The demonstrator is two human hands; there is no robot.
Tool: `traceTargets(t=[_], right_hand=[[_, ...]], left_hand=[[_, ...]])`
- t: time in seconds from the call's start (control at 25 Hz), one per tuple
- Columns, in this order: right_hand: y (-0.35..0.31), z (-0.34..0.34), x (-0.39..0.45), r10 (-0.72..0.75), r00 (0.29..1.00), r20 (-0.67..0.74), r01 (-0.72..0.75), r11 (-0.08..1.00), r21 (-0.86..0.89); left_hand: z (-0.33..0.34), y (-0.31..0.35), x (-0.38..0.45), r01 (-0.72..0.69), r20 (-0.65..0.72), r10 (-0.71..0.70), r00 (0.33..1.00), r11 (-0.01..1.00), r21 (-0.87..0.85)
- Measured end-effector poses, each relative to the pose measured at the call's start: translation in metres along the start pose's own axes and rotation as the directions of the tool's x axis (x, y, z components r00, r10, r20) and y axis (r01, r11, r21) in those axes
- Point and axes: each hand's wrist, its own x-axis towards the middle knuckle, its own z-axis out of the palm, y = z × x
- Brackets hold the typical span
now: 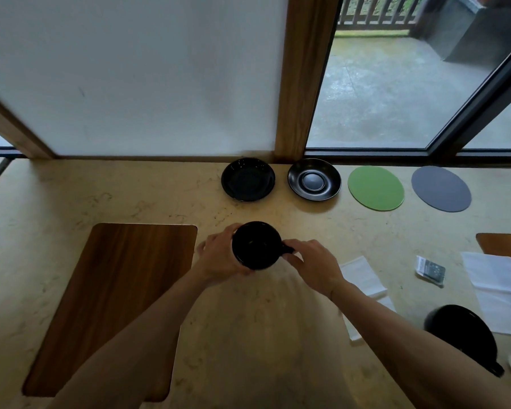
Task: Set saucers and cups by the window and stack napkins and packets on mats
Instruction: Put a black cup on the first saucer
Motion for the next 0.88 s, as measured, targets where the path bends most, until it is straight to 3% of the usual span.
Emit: traceTargets(t=[0.2,0.88], right_hand=[[-0.003,-0.002,0.033,0.018,1.000,-0.019,-0.017,1.000,0.006],[-0.003,-0.026,0.159,0.007,0.997,-0.075,-0.010,0.999,-0.036]], left_hand=[[-0.016,-0.002,0.032,-0.016,-0.015,0.017,1.000,0.998,0.057],[-0.063,-0.003,0.142,-0.002,-0.051,0.000,0.999,0.999,-0.040]])
